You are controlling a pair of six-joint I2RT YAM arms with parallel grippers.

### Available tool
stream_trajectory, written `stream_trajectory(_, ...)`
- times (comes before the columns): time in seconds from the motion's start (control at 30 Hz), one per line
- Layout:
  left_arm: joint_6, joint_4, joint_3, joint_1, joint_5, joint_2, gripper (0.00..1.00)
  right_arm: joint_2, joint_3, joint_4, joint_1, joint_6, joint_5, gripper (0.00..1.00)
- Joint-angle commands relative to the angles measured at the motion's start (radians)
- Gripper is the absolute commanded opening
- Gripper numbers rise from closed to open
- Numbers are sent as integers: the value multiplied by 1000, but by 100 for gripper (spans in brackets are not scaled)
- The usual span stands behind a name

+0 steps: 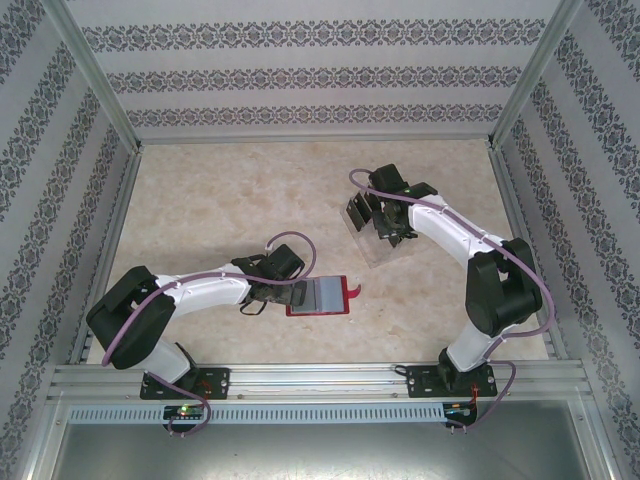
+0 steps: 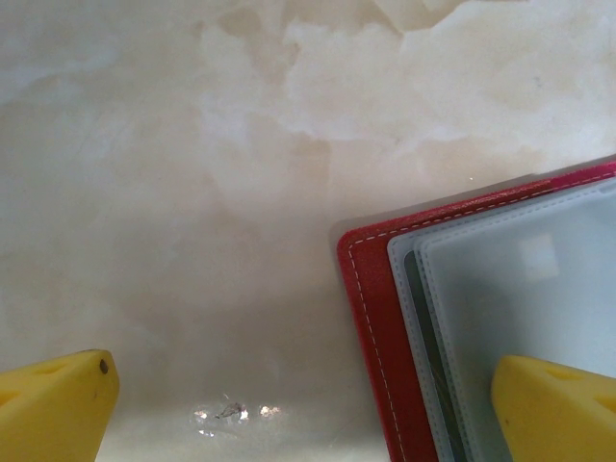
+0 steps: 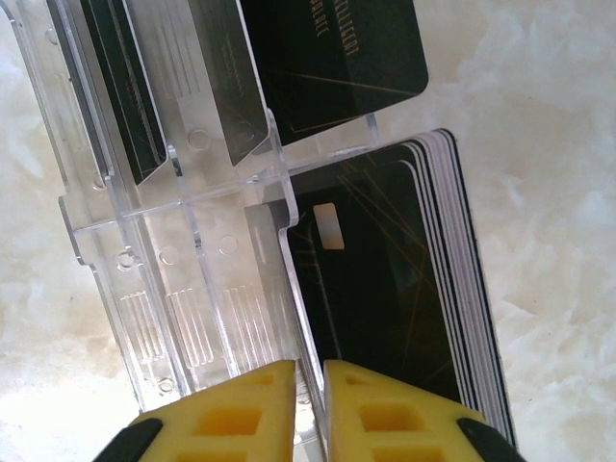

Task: Put the credit cards into the card holder
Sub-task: Pick up the credit card from the storage box.

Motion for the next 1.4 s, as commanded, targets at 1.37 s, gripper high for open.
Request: stream_trajectory(1.37, 10, -97, 15, -9, -77, -34, 100, -483, -492, 523, 198, 548, -509, 0)
